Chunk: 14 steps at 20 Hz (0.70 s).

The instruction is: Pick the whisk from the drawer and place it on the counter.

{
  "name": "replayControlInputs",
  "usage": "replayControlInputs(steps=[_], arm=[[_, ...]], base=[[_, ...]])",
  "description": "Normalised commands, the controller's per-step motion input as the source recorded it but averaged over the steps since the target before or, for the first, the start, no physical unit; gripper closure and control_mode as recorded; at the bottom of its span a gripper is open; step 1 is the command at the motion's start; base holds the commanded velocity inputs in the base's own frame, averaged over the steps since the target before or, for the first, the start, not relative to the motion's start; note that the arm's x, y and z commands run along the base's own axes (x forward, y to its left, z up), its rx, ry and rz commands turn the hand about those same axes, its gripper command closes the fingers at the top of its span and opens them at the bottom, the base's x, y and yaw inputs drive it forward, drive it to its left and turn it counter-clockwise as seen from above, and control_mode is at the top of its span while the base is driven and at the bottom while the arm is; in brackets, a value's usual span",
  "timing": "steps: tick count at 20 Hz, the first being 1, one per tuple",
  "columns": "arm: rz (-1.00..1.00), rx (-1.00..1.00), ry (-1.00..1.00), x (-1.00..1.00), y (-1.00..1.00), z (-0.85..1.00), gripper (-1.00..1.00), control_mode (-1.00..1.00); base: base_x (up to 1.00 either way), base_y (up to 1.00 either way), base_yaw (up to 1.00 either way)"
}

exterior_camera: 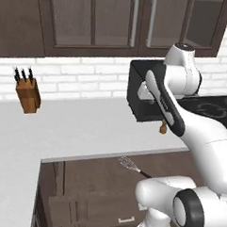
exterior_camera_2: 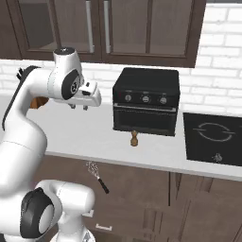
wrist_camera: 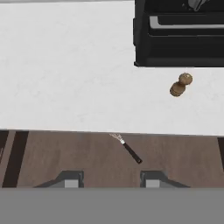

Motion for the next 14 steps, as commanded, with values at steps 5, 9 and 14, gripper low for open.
replayControlInputs(steps=[5, 9, 14], arm=[[0.00, 0.00, -0.08, -0.45, 0.00, -0.01, -1.00, -1.00], [0.04, -0.02, -0.07, -0.67, -0.02, -0.19, -1.00, -1.00], [0.00, 0.00, 0.00, 0.00, 0.00, 0.00, -1.00, 1.00]], base=[[0.00, 0.00, 0.00], [0.00, 0.00, 0.00], [-0.94, -0.69, 0.04]])
